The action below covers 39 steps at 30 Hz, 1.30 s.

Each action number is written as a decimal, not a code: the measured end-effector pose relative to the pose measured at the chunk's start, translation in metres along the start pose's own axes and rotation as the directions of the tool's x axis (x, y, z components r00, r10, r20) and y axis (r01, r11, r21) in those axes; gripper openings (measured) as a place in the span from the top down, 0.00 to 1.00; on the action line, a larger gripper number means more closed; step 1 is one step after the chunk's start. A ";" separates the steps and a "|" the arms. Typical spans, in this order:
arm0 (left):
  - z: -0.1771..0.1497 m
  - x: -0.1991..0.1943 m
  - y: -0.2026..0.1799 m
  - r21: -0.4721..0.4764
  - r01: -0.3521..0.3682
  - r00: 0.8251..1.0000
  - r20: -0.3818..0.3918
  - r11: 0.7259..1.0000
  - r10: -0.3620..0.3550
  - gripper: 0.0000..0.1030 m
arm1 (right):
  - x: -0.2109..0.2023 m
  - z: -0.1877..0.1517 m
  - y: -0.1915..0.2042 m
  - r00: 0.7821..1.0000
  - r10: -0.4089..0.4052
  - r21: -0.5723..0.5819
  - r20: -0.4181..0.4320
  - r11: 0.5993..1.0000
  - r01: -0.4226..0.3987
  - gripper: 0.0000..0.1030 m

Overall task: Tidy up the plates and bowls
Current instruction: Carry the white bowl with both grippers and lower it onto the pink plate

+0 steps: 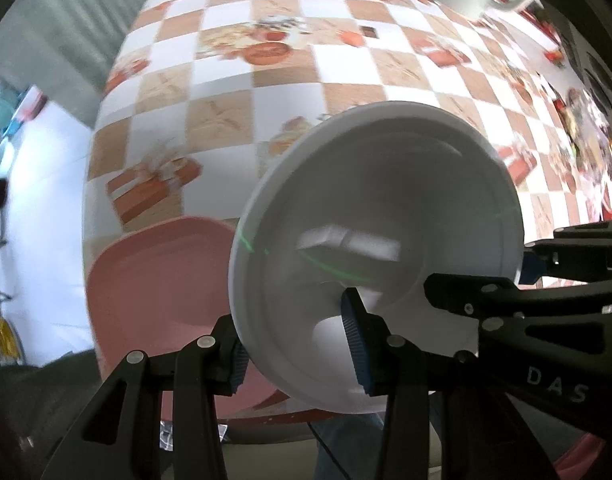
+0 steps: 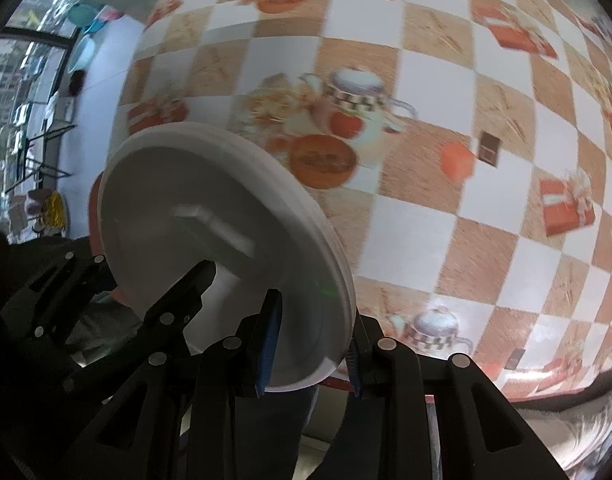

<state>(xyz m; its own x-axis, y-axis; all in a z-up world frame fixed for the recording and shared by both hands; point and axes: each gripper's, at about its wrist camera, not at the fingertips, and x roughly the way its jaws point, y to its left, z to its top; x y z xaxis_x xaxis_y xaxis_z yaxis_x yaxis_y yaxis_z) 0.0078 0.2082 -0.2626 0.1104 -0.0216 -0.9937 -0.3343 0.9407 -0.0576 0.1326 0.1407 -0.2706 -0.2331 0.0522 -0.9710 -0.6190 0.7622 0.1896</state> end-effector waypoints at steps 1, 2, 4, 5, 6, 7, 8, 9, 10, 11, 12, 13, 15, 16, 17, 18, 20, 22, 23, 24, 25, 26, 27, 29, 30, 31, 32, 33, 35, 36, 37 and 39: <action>-0.001 -0.001 0.004 -0.012 -0.004 1.000 0.003 1.000 0.004 0.56 | 0.000 0.001 0.004 1.000 0.001 -0.012 -0.001 1.000 -0.001 0.69; -0.003 -0.004 0.010 -0.029 -0.010 1.000 0.007 1.000 0.010 0.56 | 0.000 0.002 0.010 1.000 0.002 -0.027 -0.002 1.000 -0.002 0.69; -0.005 -0.006 0.018 -0.057 -0.019 1.000 0.012 0.998 0.020 0.56 | 0.001 0.004 0.019 1.000 0.004 -0.053 -0.003 0.999 -0.004 0.69; -0.008 -0.008 0.023 -0.071 -0.024 1.000 0.014 0.997 0.025 0.56 | 0.001 0.005 0.026 1.000 0.006 -0.067 -0.005 0.998 -0.006 0.69; -0.010 -0.010 0.029 -0.087 -0.028 0.999 0.015 0.996 0.030 0.56 | 0.002 0.006 0.030 1.000 0.007 -0.078 -0.006 0.997 -0.007 0.69; -0.013 -0.012 0.035 -0.104 -0.034 0.999 0.015 0.994 0.036 0.56 | 0.003 0.006 0.035 1.000 0.008 -0.092 -0.008 0.996 -0.008 0.69; -0.017 -0.014 0.040 -0.119 -0.038 0.999 0.014 0.992 0.040 0.56 | 0.004 0.008 0.040 1.000 0.008 -0.106 -0.011 0.994 -0.009 0.69; -0.019 -0.015 0.044 -0.133 -0.041 0.999 0.014 0.990 0.043 0.56 | 0.005 0.008 0.044 1.000 0.009 -0.117 -0.013 0.993 -0.010 0.69; -0.022 -0.016 0.050 -0.149 -0.046 0.999 0.012 0.988 0.049 0.56 | 0.006 0.010 0.048 1.000 0.009 -0.127 -0.016 0.992 -0.011 0.69; -0.024 -0.016 0.054 -0.160 -0.049 0.999 0.010 0.986 0.051 0.56 | 0.008 0.011 0.052 1.000 0.009 -0.138 -0.020 0.990 -0.012 0.69; -0.025 -0.016 0.058 -0.174 -0.053 0.998 0.007 0.983 0.055 0.56 | 0.010 0.011 0.056 1.000 0.010 -0.145 -0.024 0.989 -0.013 0.69; -0.028 -0.016 0.063 -0.188 -0.058 0.998 0.004 0.980 0.060 0.56 | 0.011 0.012 0.059 1.000 0.010 -0.152 -0.028 0.988 -0.014 0.69; -0.032 -0.016 0.071 -0.211 -0.067 0.998 -0.003 0.975 0.067 0.56 | 0.014 0.014 0.064 0.999 0.010 -0.168 -0.036 0.986 -0.016 0.69; -0.033 -0.015 0.073 -0.219 -0.070 0.998 -0.010 0.973 0.069 0.56 | 0.016 0.015 0.067 0.999 0.012 -0.173 -0.039 0.985 -0.018 0.69; -0.034 -0.015 0.076 -0.226 -0.074 0.997 -0.018 0.971 0.072 0.56 | 0.018 0.016 0.068 0.999 0.016 -0.172 -0.042 0.985 -0.023 0.69; -0.035 -0.016 0.079 -0.233 -0.084 0.996 -0.020 0.969 0.082 0.56 | 0.020 0.018 0.070 0.999 0.019 -0.169 -0.046 0.985 -0.026 0.69; -0.035 -0.015 0.081 -0.246 -0.100 0.995 -0.025 0.964 0.097 0.56 | 0.022 0.022 0.067 0.998 0.022 -0.165 -0.058 0.986 -0.031 0.69; -0.036 -0.013 0.084 -0.262 -0.113 0.994 -0.037 0.959 0.108 0.56 | 0.025 0.023 0.070 0.997 0.027 -0.164 -0.069 0.986 -0.038 0.69; -0.037 -0.013 0.085 -0.263 -0.117 0.993 -0.039 0.958 0.110 0.56 | 0.026 0.023 0.073 0.997 0.028 -0.168 -0.073 0.985 -0.040 0.69; -0.038 -0.013 0.086 -0.265 -0.121 0.993 -0.042 0.957 0.114 0.56 | 0.028 0.023 0.075 0.997 0.030 -0.173 -0.078 0.984 -0.043 0.69; -0.040 -0.013 0.088 -0.272 -0.124 0.992 -0.046 0.954 0.115 0.56 | 0.030 0.024 0.078 0.996 0.031 -0.177 -0.081 0.983 -0.045 0.69; -0.041 -0.012 0.090 -0.279 -0.124 0.992 -0.051 0.952 0.115 0.56 | 0.032 0.025 0.081 0.996 0.030 -0.182 -0.087 0.982 -0.045 0.69; -0.043 -0.010 0.093 -0.288 -0.126 0.992 -0.058 0.949 0.113 0.56 | 0.033 0.025 0.082 0.995 0.029 -0.187 -0.092 0.981 -0.046 0.69; -0.044 -0.009 0.096 -0.297 -0.127 0.991 -0.067 0.946 0.112 0.56 | 0.037 0.029 0.086 0.994 0.027 -0.199 -0.101 0.979 -0.047 0.69; -0.045 -0.008 0.098 -0.302 -0.127 0.991 -0.071 0.945 0.110 0.56 | 0.039 0.029 0.087 0.994 0.027 -0.203 -0.106 0.978 -0.048 0.69; -0.047 -0.007 0.100 -0.307 -0.127 0.991 -0.076 0.943 0.109 0.56 | 0.040 0.029 0.088 0.994 0.027 -0.206 -0.109 0.977 -0.049 0.69; -0.047 -0.006 0.100 -0.309 -0.128 0.991 -0.079 0.942 0.108 0.56 | 0.040 0.028 0.088 0.993 0.027 -0.208 -0.111 0.977 -0.050 0.69; -0.048 -0.005 0.101 -0.312 -0.127 0.991 -0.082 0.942 0.107 0.56 | 0.041 0.029 0.088 0.993 0.025 -0.211 -0.112 0.976 -0.049 0.69; -0.049 -0.004 0.102 -0.311 -0.128 0.991 -0.085 0.942 0.107 0.56 | 0.043 0.030 0.090 0.993 0.023 -0.215 -0.112 0.976 -0.046 0.69; -0.049 -0.004 0.103 -0.310 -0.129 0.991 -0.084 0.942 0.108 0.55 | 0.043 0.031 0.091 0.993 0.022 -0.216 -0.113 0.975 -0.047 0.69; -0.049 -0.002 0.103 -0.310 -0.130 0.990 -0.084 0.942 0.109 0.55 | 0.043 0.031 0.091 0.993 0.024 -0.218 -0.113 0.975 -0.049 0.69; -0.048 -0.001 0.103 -0.303 -0.141 0.989 -0.089 0.942 0.119 0.49 | 0.043 0.032 0.093 0.993 0.029 -0.226 -0.112 0.973 -0.054 0.69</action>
<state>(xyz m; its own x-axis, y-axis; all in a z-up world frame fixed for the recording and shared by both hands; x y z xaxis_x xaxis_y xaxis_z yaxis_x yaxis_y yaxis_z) -0.0718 0.2882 -0.2723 -0.0141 0.0608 -0.9981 -0.6145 0.7869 0.0566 0.0888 0.2340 -0.2991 -0.3334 0.0015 -0.9428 -0.7593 0.5923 0.2695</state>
